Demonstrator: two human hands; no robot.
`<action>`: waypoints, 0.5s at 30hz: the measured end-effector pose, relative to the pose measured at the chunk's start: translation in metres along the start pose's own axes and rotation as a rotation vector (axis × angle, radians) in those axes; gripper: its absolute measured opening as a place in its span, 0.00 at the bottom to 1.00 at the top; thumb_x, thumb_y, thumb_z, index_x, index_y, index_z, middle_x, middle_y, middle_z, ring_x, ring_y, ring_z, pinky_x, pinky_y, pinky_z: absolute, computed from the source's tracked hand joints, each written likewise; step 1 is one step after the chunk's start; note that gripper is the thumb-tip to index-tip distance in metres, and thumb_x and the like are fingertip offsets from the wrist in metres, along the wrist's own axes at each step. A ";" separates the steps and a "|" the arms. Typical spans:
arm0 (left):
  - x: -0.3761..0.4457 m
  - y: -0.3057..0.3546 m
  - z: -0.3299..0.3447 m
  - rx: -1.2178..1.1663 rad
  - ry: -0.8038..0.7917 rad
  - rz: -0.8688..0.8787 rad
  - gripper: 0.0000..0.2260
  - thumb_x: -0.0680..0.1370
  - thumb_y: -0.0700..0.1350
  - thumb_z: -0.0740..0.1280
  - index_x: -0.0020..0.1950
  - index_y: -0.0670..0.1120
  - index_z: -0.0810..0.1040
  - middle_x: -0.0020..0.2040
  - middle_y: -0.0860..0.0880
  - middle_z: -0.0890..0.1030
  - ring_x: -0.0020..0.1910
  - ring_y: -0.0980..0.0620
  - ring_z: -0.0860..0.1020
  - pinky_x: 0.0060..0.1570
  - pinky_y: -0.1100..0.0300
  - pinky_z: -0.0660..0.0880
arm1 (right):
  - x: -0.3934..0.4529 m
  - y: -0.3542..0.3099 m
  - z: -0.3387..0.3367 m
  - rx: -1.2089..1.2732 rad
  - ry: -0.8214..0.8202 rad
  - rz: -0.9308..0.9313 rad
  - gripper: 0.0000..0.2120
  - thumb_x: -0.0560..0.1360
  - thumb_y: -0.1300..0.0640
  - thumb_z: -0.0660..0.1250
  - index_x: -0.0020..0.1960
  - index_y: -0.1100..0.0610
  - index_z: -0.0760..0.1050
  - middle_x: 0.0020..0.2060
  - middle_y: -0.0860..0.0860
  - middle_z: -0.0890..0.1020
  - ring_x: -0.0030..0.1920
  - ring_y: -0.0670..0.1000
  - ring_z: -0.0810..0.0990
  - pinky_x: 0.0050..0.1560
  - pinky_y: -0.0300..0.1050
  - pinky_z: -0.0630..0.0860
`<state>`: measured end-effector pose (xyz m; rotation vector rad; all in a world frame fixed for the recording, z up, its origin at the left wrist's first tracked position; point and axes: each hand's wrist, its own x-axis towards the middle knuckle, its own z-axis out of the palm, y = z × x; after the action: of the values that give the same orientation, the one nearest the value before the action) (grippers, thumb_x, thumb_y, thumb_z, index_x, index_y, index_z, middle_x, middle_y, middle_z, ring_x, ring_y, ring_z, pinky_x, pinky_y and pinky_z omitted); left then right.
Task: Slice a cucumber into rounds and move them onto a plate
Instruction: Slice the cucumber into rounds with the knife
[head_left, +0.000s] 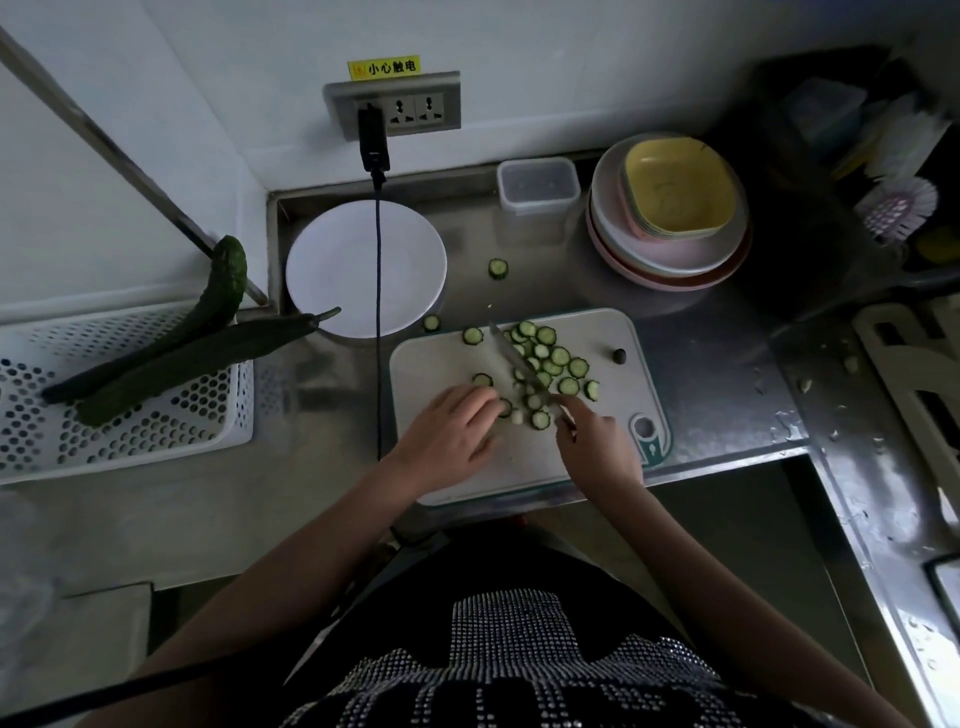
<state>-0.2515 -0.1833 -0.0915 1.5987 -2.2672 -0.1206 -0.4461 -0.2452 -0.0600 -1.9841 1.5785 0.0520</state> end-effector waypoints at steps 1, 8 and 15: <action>0.005 0.004 0.001 0.005 0.003 0.069 0.18 0.77 0.47 0.61 0.60 0.37 0.77 0.59 0.41 0.77 0.59 0.45 0.72 0.60 0.50 0.70 | -0.001 0.000 -0.003 -0.072 0.039 0.008 0.14 0.80 0.55 0.56 0.65 0.52 0.69 0.44 0.60 0.81 0.43 0.62 0.80 0.37 0.47 0.70; 0.026 0.023 0.009 0.023 -0.094 0.247 0.24 0.78 0.51 0.58 0.67 0.37 0.72 0.64 0.40 0.76 0.66 0.44 0.67 0.68 0.47 0.61 | -0.005 0.010 -0.013 -0.395 0.120 -0.059 0.13 0.80 0.60 0.55 0.64 0.54 0.61 0.48 0.55 0.83 0.46 0.60 0.81 0.41 0.49 0.73; 0.036 0.022 0.007 0.038 -0.066 0.164 0.22 0.78 0.51 0.58 0.64 0.38 0.76 0.61 0.42 0.78 0.62 0.45 0.72 0.69 0.50 0.61 | -0.001 0.027 -0.018 -0.525 0.183 -0.097 0.17 0.78 0.61 0.58 0.64 0.53 0.58 0.45 0.51 0.82 0.43 0.55 0.81 0.36 0.46 0.67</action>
<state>-0.2841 -0.2098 -0.0835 1.4395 -2.4541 -0.0898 -0.4768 -0.2558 -0.0559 -2.5262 1.7063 0.2786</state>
